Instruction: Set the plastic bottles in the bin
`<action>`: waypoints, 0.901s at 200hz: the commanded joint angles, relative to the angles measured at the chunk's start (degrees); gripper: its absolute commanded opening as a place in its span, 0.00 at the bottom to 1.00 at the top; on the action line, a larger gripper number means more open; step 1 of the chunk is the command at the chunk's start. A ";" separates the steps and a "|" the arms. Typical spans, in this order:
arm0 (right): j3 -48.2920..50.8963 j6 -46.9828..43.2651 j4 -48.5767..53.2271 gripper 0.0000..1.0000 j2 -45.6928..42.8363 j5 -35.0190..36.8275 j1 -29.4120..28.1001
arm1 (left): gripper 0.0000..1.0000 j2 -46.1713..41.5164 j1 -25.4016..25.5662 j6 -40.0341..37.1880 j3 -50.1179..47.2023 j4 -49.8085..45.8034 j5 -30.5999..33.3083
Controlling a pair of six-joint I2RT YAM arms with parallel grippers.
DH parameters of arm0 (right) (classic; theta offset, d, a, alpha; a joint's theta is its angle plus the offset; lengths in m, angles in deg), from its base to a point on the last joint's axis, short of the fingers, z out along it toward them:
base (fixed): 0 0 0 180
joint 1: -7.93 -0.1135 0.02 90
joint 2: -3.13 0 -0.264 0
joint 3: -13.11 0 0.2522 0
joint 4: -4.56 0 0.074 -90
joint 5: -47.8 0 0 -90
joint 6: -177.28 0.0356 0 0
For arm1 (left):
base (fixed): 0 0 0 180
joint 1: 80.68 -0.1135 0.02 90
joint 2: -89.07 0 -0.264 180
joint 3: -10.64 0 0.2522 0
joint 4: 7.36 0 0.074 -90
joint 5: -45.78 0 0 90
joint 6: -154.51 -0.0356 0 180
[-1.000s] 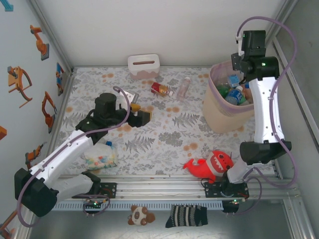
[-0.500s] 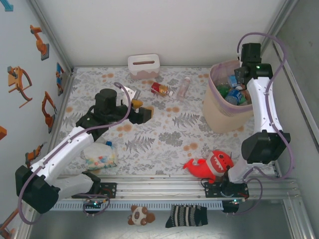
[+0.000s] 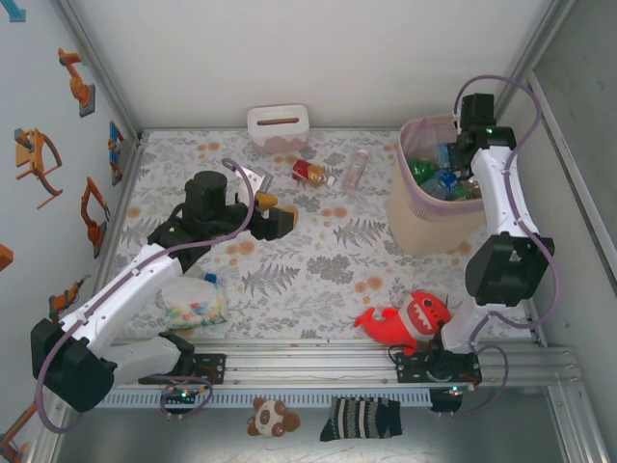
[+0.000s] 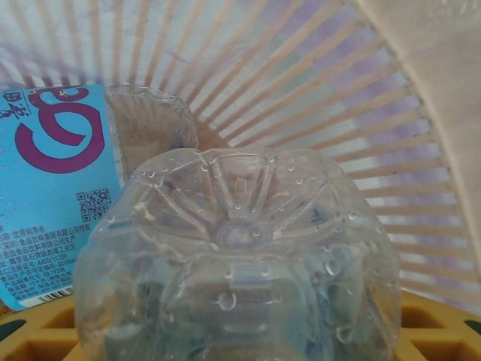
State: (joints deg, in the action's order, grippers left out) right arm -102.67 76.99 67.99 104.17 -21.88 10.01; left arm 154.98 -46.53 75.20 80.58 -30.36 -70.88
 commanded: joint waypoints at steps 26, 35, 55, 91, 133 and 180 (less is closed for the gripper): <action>2.56 3.31 1.93 0.58 2.33 -3.58 -0.24 | 0.82 0.06 0.30 0.29 0.51 0.63 -0.99; 1.86 3.63 2.67 0.59 2.17 -3.62 -0.24 | 0.82 0.24 0.30 0.36 0.59 0.69 -1.03; -0.53 4.23 4.65 0.65 1.44 -4.01 -0.24 | 0.82 0.39 0.30 0.46 0.50 0.88 -1.05; -4.28 5.17 7.63 0.72 -1.12 -5.03 -0.59 | 0.82 0.39 0.30 0.55 0.51 1.15 -1.04; -7.47 5.28 9.13 0.73 -4.26 -5.21 -1.55 | 0.82 0.59 0.35 0.98 0.51 1.66 -1.10; -11.49 4.85 8.34 0.66 -4.37 -7.44 -2.09 | 0.82 0.65 0.31 1.25 0.67 1.63 -1.04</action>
State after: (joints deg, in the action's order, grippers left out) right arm -111.36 81.47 75.97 101.17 -27.59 8.37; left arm 155.29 -46.53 75.69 80.58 -29.68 -70.92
